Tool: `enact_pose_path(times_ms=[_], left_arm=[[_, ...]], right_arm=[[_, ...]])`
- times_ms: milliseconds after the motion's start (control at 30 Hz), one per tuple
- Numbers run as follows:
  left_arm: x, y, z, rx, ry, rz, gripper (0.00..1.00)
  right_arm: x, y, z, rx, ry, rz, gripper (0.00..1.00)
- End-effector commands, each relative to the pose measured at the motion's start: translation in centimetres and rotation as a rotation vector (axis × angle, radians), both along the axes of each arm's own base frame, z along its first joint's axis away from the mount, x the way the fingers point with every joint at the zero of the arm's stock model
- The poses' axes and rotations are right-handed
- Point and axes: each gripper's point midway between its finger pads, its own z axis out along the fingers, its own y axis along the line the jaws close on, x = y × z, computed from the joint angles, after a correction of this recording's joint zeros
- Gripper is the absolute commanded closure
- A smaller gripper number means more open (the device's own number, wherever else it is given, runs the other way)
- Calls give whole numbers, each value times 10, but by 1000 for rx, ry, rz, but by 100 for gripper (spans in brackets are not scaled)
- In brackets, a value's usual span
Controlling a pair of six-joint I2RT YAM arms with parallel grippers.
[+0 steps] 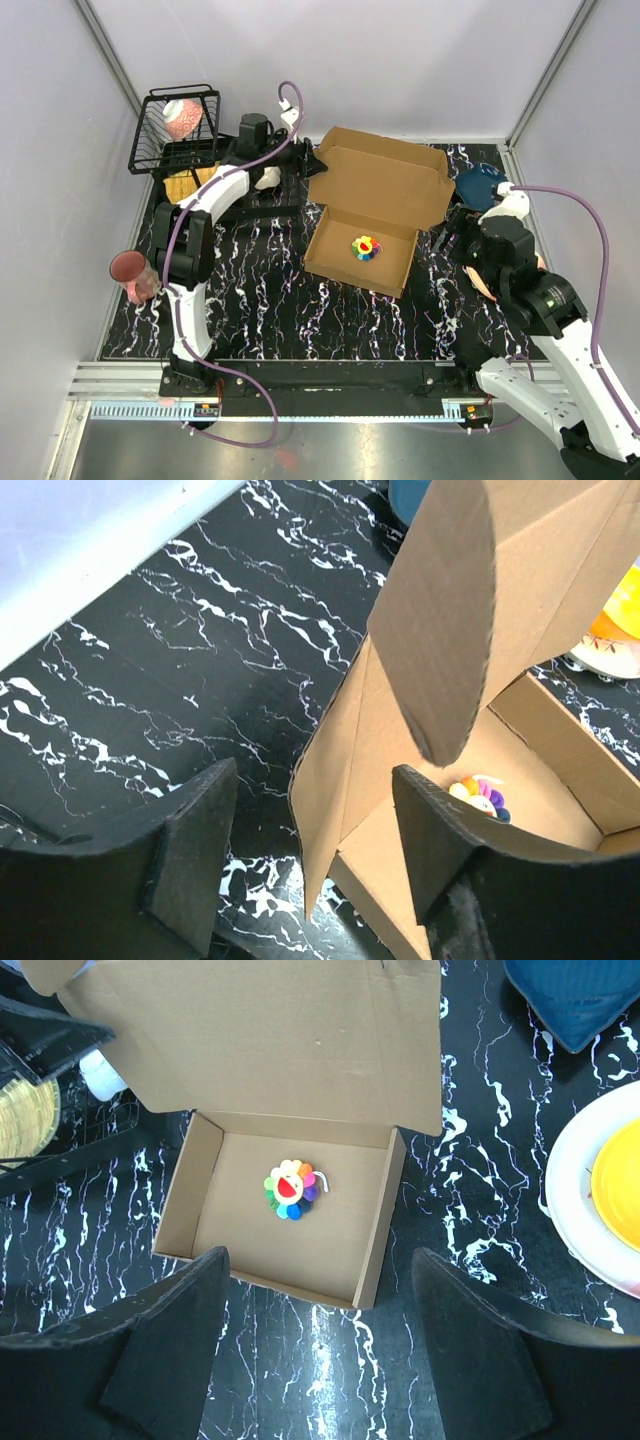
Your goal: Fold the paper box
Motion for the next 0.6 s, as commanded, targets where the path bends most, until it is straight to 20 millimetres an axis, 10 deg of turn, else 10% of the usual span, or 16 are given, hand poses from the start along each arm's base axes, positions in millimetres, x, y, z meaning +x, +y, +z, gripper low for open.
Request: enact_pose_path(times_ms=[0,567], left_arm=[[9,-6,43,-48,-139,-39,40],[-24,-13,26,-57,-96,-44,91]], right_arm=[[2,2,-4,12,3,0,21],[7,-7,2,-31,-21,-37,21]])
